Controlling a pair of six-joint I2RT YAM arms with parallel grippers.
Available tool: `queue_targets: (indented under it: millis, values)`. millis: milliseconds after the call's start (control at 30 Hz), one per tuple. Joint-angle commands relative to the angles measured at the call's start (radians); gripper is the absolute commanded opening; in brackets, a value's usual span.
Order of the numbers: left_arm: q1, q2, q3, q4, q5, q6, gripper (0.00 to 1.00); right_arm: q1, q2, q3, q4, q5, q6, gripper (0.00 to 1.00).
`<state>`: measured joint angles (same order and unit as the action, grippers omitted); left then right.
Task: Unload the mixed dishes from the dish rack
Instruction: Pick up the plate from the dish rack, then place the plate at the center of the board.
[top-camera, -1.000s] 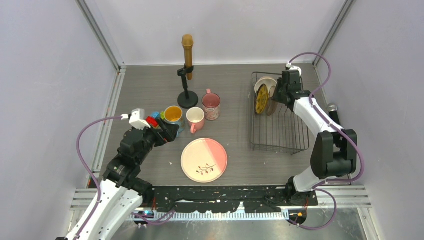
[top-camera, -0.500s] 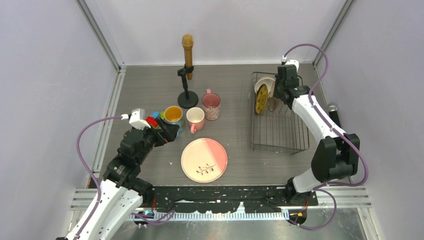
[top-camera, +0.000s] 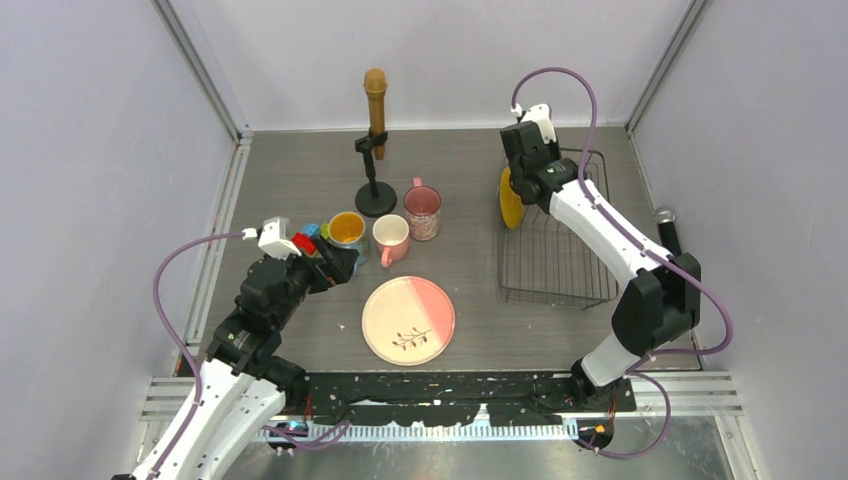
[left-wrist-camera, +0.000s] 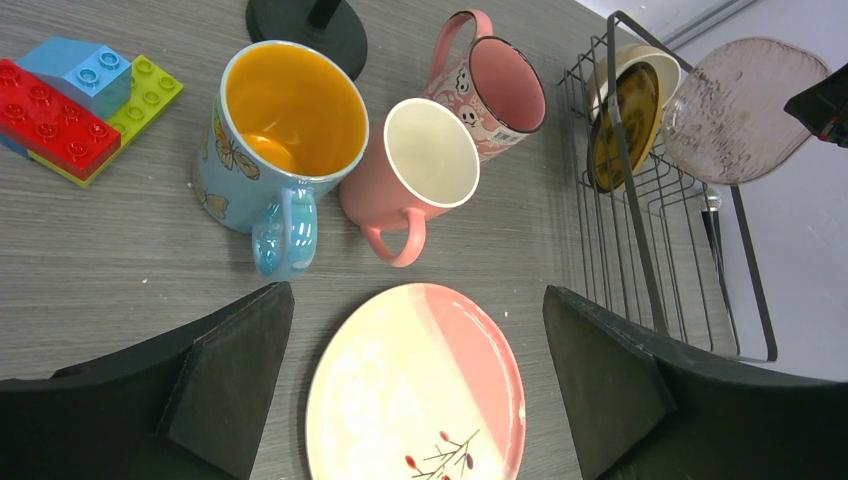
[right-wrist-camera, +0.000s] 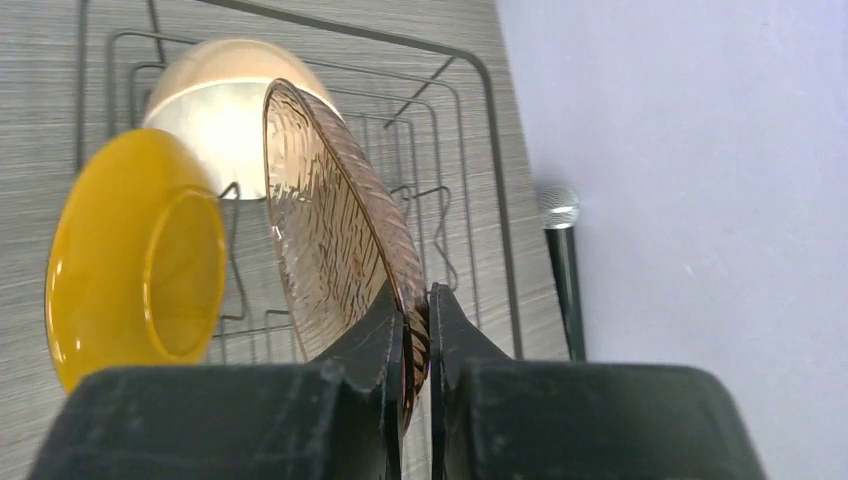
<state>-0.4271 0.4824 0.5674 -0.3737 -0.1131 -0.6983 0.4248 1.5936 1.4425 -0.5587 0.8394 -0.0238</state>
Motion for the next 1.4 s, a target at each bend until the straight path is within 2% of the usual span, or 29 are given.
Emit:
queue_targets:
  millis: [0, 233, 367, 667, 867, 900, 1100, 1200, 1367]
  values:
    - [-0.001, -0.001, 0.004, 0.031, -0.014, 0.006, 1.0, 0.011, -0.032, 0.027, 0.021, 0.151, -0.056, 0.0]
    - [-0.001, 0.01, 0.005, 0.038, -0.006, 0.003, 1.0, 0.012, -0.127, -0.026, 0.084, 0.167, -0.05, 0.0]
    - [-0.001, 0.019, 0.005, 0.046, 0.009, -0.002, 1.0, 0.012, -0.194, -0.068, 0.121, 0.1, -0.005, 0.0]
    - [-0.001, 0.048, 0.017, 0.059, 0.06, -0.019, 1.0, 0.012, -0.382, -0.181, 0.154, -0.324, 0.158, 0.0]
    - [-0.001, 0.062, 0.014, 0.121, 0.152, -0.053, 1.0, 0.012, -0.457, -0.274, 0.208, -0.739, 0.288, 0.0]
    - [-0.001, 0.068, 0.012, 0.138, 0.173, -0.061, 1.0, 0.012, -0.462, -0.299, 0.235, -0.841, 0.303, 0.0]
    - [-0.001, 0.136, -0.005, 0.249, 0.287, -0.125, 1.0, 0.013, -0.458, -0.418, 0.43, -1.209, 0.475, 0.0]
    - [-0.001, 0.199, -0.012, 0.321, 0.376, -0.154, 0.98, 0.026, -0.43, -0.449, 0.505, -1.333, 0.547, 0.0]
    - [-0.001, 0.323, -0.003, 0.397, 0.469, -0.195, 0.91, 0.057, -0.388, -0.49, 0.554, -1.336, 0.572, 0.0]
